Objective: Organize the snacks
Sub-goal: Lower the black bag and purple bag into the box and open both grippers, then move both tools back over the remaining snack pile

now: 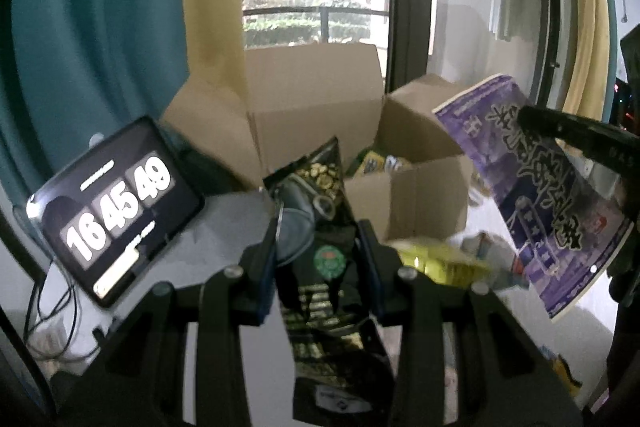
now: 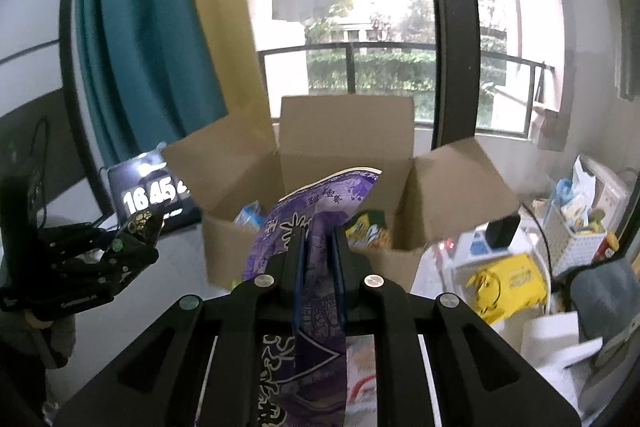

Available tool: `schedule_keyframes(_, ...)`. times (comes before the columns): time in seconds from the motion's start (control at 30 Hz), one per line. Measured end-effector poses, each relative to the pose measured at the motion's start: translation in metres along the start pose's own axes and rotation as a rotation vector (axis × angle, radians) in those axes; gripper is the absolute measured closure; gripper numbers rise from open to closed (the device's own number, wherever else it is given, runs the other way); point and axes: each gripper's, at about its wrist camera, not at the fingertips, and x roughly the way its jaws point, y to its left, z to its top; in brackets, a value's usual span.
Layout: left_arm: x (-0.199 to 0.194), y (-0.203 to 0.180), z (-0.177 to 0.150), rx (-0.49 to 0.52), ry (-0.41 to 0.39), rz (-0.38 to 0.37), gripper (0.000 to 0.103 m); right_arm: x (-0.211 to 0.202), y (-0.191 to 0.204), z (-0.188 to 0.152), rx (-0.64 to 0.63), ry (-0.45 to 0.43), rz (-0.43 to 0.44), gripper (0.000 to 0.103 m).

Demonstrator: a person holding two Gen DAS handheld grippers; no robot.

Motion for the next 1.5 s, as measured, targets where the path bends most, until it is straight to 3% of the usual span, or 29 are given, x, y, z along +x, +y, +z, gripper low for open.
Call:
schedule_keyframes(0.6,0.070,0.010,0.078,-0.004,-0.094,-0.004,0.065,0.056,-0.017,0.063,-0.044,-0.086,-0.041,0.089)
schedule_keyframes(1.03,0.138,0.010,0.101,0.005,-0.035,0.023,0.064,0.126,-0.041,0.096,-0.002,-0.110,-0.079,0.089)
schedule_keyframes(1.17,0.146,0.011,0.105,-0.014,-0.048,0.063,0.053,0.148,-0.042,0.102,-0.002,-0.099,-0.085,0.089)
schedule_keyframes(1.27,0.147,0.018,0.109,-0.042,-0.060,0.062,0.034,0.165,-0.041,0.104,0.000,-0.079,-0.082,0.089)
schedule_keyframes(1.37,0.143,0.022,0.109,-0.063,-0.063,0.062,0.031,0.184,-0.040,0.105,-0.008,-0.020,-0.061,0.071)
schedule_keyframes(1.43,0.139,0.022,0.107,-0.059,-0.065,0.067,0.031,0.187,-0.038,0.102,-0.005,-0.008,-0.061,0.051)
schedule_keyframes(1.5,0.134,0.023,0.107,-0.064,-0.067,0.070,0.031,0.183,-0.037,0.101,-0.004,-0.010,-0.068,0.048)
